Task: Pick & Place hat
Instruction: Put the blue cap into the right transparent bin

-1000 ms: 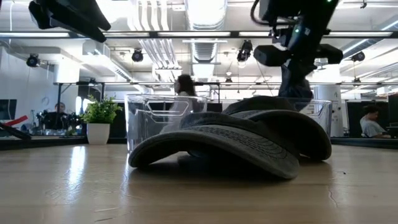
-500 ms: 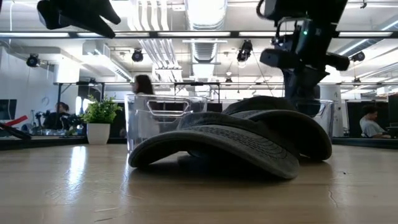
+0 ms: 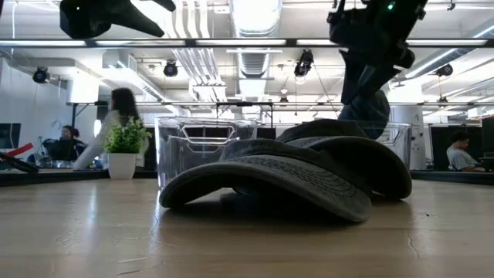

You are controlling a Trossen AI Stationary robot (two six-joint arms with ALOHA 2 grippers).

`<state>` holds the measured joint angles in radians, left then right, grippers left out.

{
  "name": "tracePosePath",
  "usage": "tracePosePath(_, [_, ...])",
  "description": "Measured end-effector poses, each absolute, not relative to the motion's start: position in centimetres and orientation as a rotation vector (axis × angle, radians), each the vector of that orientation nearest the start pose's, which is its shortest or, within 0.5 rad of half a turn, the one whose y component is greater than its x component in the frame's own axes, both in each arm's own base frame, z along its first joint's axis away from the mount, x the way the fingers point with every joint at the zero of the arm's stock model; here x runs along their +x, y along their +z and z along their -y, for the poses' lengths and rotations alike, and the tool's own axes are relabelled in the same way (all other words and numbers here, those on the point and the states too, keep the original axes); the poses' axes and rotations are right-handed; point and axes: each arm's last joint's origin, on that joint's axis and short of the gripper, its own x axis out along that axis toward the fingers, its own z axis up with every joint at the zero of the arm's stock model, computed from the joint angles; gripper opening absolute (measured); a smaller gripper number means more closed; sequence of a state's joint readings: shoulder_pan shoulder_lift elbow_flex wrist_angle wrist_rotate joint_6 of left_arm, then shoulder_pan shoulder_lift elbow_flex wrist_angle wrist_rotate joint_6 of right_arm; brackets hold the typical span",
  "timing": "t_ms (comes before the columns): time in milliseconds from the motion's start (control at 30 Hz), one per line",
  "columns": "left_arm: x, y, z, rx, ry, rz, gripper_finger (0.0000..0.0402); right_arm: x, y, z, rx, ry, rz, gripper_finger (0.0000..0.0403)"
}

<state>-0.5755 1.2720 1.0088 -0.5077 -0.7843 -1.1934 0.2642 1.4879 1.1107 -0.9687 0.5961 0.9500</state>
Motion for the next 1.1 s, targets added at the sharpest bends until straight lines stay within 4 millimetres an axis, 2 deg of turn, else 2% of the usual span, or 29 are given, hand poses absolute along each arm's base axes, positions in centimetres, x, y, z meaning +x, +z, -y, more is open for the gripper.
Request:
tracePosePath(200, [23.0, 28.9, 12.4, -0.766, 0.502, -0.369, 0.0176, 27.0, 24.1, -7.8, 0.219, -0.547, -0.932, 0.0235])
tracePosePath(333, [23.6, 28.1, 12.9, -0.794, 0.501, -0.396, 0.0176, 27.4, 23.7, -9.3, 0.15, -0.424, -0.923, 0.0235])
tracePosePath(600, [26.3, 25.6, 14.8, -0.827, 0.459, -0.411, 0.0176, 26.6, 24.4, -9.1, 0.054, -0.494, -0.897, 0.0235])
tracePosePath(800, [27.6, 23.4, 15.5, -0.766, 0.439, -0.493, 0.0176, 25.2, 24.1, -7.3, 0.02, -0.682, -0.955, 0.0237])
tracePosePath(933, [27.7, 23.3, 15.3, -0.746, 0.439, -0.497, 0.0176, 25.0, 24.0, -6.4, 0.038, -0.722, -0.968, 0.0237])
tracePosePath(1100, [27.6, 24.1, 14.7, -0.659, 0.412, -0.497, 0.0176, 24.8, 25.5, -6.3, 0.03, -0.728, -0.894, 0.0237])
